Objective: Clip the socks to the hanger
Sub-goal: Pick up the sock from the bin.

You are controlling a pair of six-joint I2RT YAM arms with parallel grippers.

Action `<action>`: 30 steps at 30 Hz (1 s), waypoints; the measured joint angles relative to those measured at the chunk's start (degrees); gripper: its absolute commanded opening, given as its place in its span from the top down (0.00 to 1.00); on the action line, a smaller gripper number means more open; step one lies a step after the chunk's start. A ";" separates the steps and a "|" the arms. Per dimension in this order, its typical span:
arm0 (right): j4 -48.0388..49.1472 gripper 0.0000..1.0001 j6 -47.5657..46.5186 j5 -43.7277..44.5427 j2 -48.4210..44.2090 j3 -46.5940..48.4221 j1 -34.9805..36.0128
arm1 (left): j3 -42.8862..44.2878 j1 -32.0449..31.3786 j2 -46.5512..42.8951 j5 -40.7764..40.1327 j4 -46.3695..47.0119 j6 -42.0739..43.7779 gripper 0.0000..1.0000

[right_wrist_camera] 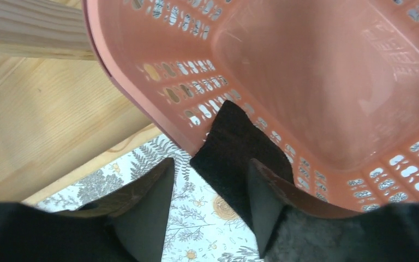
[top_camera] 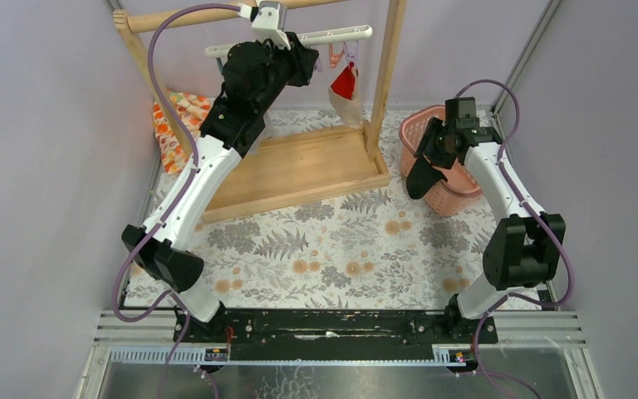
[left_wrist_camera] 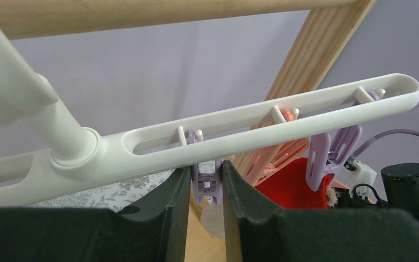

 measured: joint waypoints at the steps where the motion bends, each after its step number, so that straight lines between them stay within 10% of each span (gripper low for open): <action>1: -0.09 0.60 0.02 -0.42 0.00 0.07 0.00 | 0.00 -0.02 0.00 -0.02 0.00 0.04 1.00; 8: 1.07 1.00 1.07 -1.95 -0.68 -0.20 -0.15 | 0.00 -0.02 0.00 0.00 -0.02 0.24 1.00; 23: 4.28 1.00 1.18 -9.22 -13.77 -3.87 0.00 | 0.00 -0.04 0.00 0.00 -0.02 0.72 1.00; 30: 5.22 1.00 -5.95 -14.19 -18.93 -0.57 11.47 | 0.00 -0.04 0.00 0.13 0.00 0.68 1.00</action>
